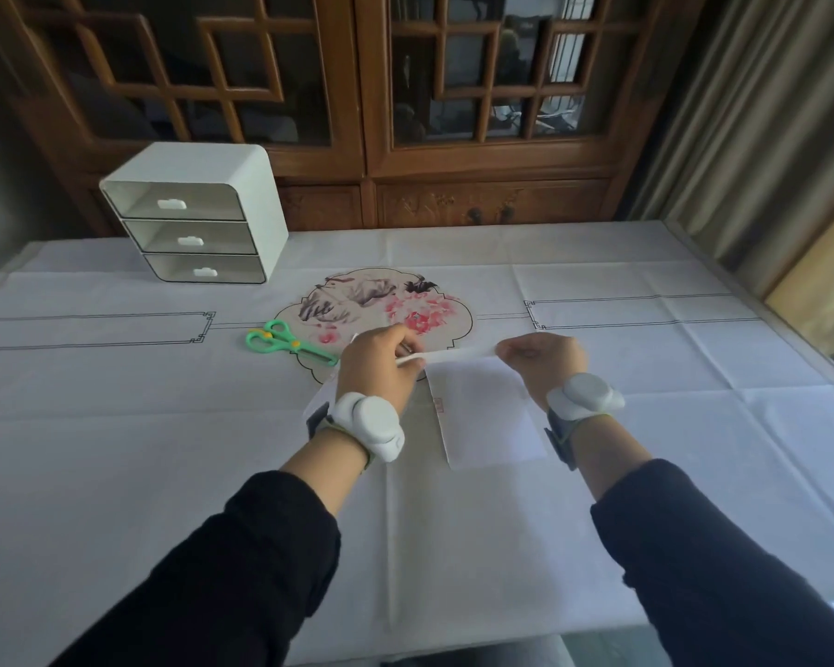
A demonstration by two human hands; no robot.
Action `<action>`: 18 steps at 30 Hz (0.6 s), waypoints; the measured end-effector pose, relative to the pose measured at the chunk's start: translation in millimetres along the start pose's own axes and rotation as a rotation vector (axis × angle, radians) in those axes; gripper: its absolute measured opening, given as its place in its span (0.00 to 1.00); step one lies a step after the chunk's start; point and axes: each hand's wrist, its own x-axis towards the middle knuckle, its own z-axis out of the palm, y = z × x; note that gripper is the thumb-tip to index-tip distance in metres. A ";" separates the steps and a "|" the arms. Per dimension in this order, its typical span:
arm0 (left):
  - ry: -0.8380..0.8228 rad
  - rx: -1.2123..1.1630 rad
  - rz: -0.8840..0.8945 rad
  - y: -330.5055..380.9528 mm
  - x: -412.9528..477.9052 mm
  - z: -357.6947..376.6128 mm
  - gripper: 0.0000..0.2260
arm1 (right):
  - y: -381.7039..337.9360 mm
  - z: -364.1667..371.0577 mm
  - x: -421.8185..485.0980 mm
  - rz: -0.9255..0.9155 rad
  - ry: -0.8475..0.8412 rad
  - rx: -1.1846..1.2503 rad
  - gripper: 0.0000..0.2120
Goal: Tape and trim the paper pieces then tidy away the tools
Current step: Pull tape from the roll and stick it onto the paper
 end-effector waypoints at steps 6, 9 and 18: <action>-0.032 0.045 0.001 1.2 8.3 18.7 0.03 | 7.8 1.5 7.9 0.032 -0.018 -0.082 0.04; -0.035 0.035 -0.010 -3.3 9.5 23.9 0.04 | 11.1 3.7 8.9 0.073 -0.010 -0.088 0.08; -0.037 0.023 -0.025 -7.8 9.5 27.3 0.06 | 12.8 2.9 10.9 0.028 -0.031 -0.078 0.05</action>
